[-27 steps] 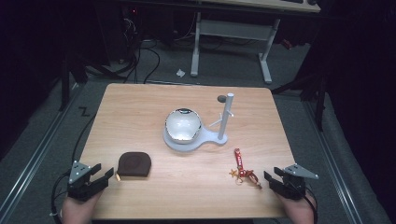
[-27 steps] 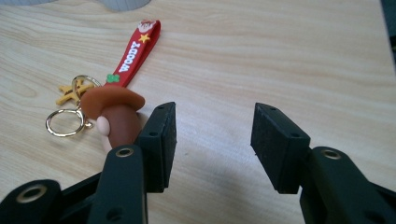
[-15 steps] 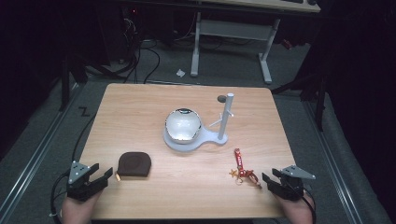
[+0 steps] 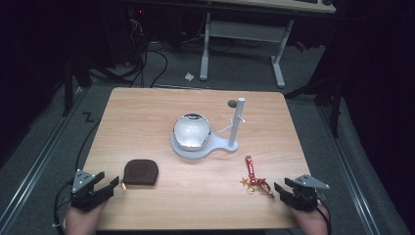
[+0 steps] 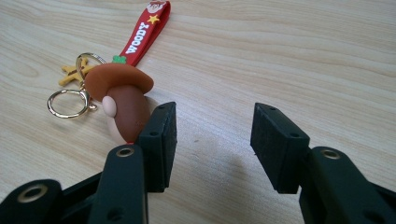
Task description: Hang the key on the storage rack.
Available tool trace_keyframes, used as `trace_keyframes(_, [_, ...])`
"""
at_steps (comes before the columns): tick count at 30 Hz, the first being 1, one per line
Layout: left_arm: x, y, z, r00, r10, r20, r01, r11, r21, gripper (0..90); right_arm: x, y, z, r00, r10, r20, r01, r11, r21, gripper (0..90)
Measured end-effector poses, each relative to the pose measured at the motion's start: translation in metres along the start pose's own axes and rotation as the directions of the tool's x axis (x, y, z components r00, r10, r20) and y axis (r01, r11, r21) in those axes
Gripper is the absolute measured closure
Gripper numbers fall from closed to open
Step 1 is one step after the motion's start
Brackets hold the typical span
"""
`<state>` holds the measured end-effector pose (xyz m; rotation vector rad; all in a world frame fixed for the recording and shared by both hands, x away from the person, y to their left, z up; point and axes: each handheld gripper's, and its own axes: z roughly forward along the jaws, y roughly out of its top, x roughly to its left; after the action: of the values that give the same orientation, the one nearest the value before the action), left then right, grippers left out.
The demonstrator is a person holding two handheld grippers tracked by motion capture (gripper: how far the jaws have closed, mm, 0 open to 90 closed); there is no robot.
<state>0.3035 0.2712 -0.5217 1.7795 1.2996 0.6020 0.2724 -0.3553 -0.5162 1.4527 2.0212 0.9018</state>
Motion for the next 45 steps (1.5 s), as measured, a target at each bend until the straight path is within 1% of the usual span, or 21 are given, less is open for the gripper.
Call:
trace_keyframes(5, [0.000,0.000,0.002,1.0000,0.002,0.009,-0.002,1.0000,0.006,40.0,0.000,-0.001,0.000,1.0000,-0.008,-0.001,0.008,1.000,0.002,51.4])
trace_keyframes(7, [-0.001,0.001,0.002,0.9999,0.011,0.008,-0.011,0.9999,0.003,40.0,0.000,-0.002,0.000,1.0000,0.001,0.000,-0.001,1.000,0.008,51.4])
trace_keyframes(9, [0.000,0.001,0.003,0.9999,0.010,0.012,-0.010,0.9999,-0.004,40.0,0.000,-0.003,0.001,1.0000,-0.002,0.005,0.002,1.000,0.018,51.4])
trace_keyframes(11, [0.001,0.000,0.004,0.9998,0.007,0.017,-0.007,1.0000,-0.001,40.2,0.000,-0.003,0.003,0.9999,0.007,0.010,-0.008,0.999,0.031,51.3])
trace_keyframes(12, [0.002,0.000,0.005,0.9998,0.008,0.017,-0.008,1.0000,0.002,40.0,0.001,-0.002,0.005,0.9999,0.002,0.012,-0.003,0.999,0.046,51.3])
trace_keyframes(13, [0.002,0.000,0.005,0.9998,0.006,0.019,-0.006,1.0000,0.002,40.0,0.001,-0.002,0.005,0.9999,0.002,0.012,-0.003,0.999,0.046,51.3])
trace_keyframes(17, [0.003,0.000,0.005,0.9997,-0.002,0.024,0.002,1.0000,-0.004,40.0,0.003,0.002,0.009,0.9994,-0.030,0.018,0.029,0.996,0.084,51.0])
trace_keyframes(18, [0.003,0.000,0.005,0.9997,-0.002,0.024,0.002,1.0000,-0.005,40.1,0.004,0.004,0.010,0.9992,-0.037,0.017,0.036,0.994,0.101,51.0])
trace_keyframes(21, [0.004,0.000,0.005,0.9996,-0.004,0.028,0.004,1.0000,-0.004,40.0,0.005,0.006,0.011,0.9990,-0.041,0.018,0.039,0.992,0.116,51.0])
trace_keyframes(22, [0.004,-0.001,0.005,0.9996,-0.007,0.029,0.007,1.0000,-0.007,39.9,0.005,0.007,0.012,0.9979,-0.061,0.019,0.058,0.990,0.130,51.0])
trace_keyframes(25, [0.005,-0.001,0.005,0.9995,-0.008,0.031,0.009,0.9999,-0.007,39.9,0.005,0.008,0.012,0.9981,-0.059,0.018,0.056,0.988,0.146,50.8])
trace_keyframes(26, [0.005,-0.001,0.005,0.9994,-0.010,0.033,0.010,0.9999,-0.006,39.9,0.005,0.010,0.010,0.9973,-0.071,0.019,0.067,0.985,0.158,50.8])
trace_keyframes(28, [0.006,-0.001,0.005,0.9993,-0.012,0.036,0.012,0.9999,-0.005,39.9,0.005,0.011,0.010,0.9971,-0.074,0.017,0.070,0.984,0.165,50.7])
trace_keyframes(30, [0.006,-0.001,0.005,0.9992,-0.014,0.039,0.014,0.9999,-0.004,39.9,0.005,0.013,0.009,0.9966,-0.082,0.009,0.079,0.980,0.182,50.3])
trace_keyframes(31, [0.005,-0.001,0.005,0.9991,-0.015,0.040,0.015,0.9999,-0.003,39.8,0.005,0.014,0.008,0.9961,-0.088,0.006,0.085,0.977,0.197,50.3])
trace_keyframes(32, [0.005,-0.001,0.005,0.9991,-0.014,0.040,0.014,0.9999,-0.002,39.8,0.005,0.014,0.008,0.9961,-0.088,0.006,0.085,0.977,0.197,50.3])
trace_keyframes(36, [0.004,-0.001,0.005,0.9990,-0.008,0.043,0.008,1.0000,-0.002,39.7,0.004,0.015,0.007,0.9943,-0.106,-0.012,0.106,0.968,0.228,50.0])
trace_keyframes(41, [0.004,-0.001,0.005,0.9989,-0.009,0.046,0.009,1.0000,-0.001,39.8,0.005,0.016,0.007,0.9936,-0.110,-0.024,0.112,0.963,0.247,49.9])
trace_keyframes(43, [0.004,-0.001,0.005,0.9989,-0.009,0.046,0.009,1.0000,0.000,39.7,0.005,0.017,0.007,0.9924,-0.119,-0.029,0.123,0.957,0.265,49.5])
trace_keyframes(44, [0.004,-0.001,0.005,0.9989,-0.009,0.046,0.009,1.0000,0.000,39.7,0.005,0.017,0.007,0.9924,-0.119,-0.029,0.123,0.957,0.265,49.5])
trace_keyframes(45, [0.004,-0.001,0.005,0.9989,-0.008,0.047,0.008,1.0000,0.002,39.7,0.006,0.017,0.007,0.9916,-0.125,-0.032,0.129,0.954,0.272,49.4])
